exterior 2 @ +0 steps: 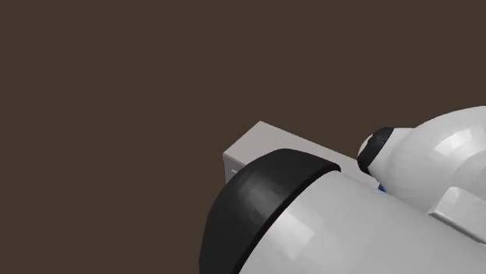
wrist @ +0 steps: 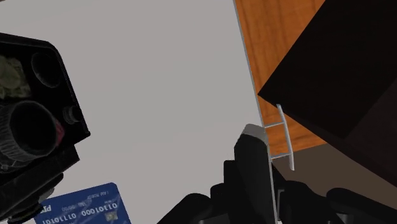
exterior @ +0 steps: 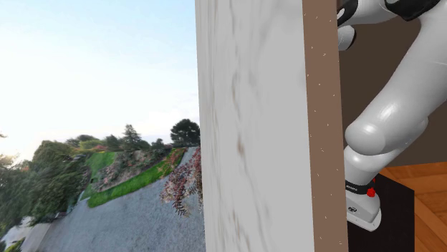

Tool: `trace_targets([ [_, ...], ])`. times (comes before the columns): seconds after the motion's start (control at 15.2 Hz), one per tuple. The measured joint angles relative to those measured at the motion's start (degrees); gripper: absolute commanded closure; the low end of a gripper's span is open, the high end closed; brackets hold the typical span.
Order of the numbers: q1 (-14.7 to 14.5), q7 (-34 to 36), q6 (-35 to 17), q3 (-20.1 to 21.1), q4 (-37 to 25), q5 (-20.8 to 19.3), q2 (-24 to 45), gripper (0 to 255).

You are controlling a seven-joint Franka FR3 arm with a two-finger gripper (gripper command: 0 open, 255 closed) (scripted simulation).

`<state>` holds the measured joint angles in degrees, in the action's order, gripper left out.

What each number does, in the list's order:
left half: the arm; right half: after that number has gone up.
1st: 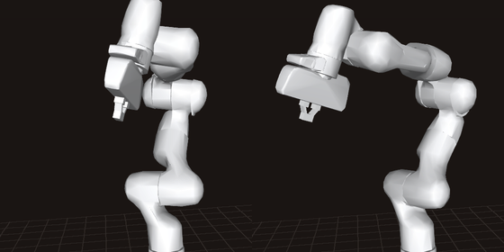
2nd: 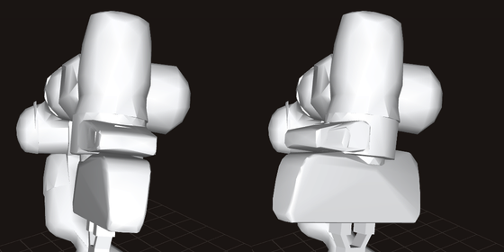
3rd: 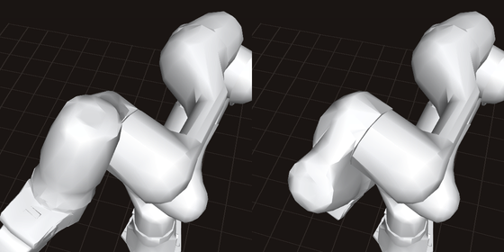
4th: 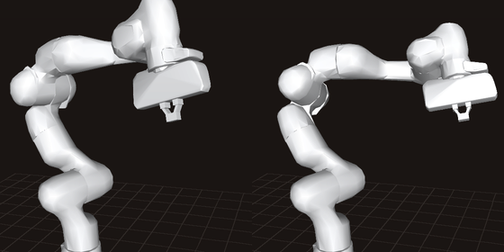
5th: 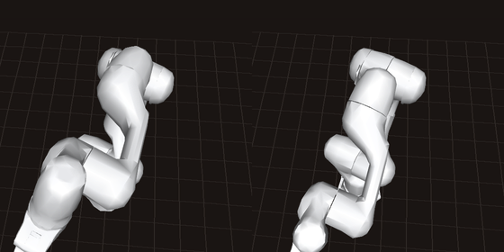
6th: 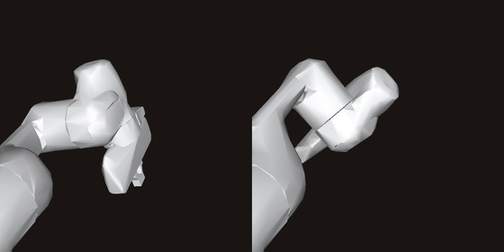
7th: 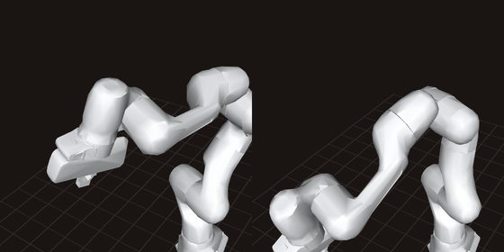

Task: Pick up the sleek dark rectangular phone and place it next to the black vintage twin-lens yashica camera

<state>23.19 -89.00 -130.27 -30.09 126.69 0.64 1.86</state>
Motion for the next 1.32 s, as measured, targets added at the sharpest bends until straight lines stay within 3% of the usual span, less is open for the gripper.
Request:
trace_targets([
  [0.66, 0.05, -0.56, -2.13, 0.17, 1.73, 0.83, 1.24, 255],
  [0.73, 0.06, -0.59, -2.12, 0.18, 1.70, 0.85, 1.26, 0],
  [1.12, 0.21, -0.68, -1.99, 0.04, 1.87, 0.88, 1.63, 0],
  [1.32, 0.05, 0.49, 1.87, -0.08, 0.31, -0.95, -1.14, 0],
])
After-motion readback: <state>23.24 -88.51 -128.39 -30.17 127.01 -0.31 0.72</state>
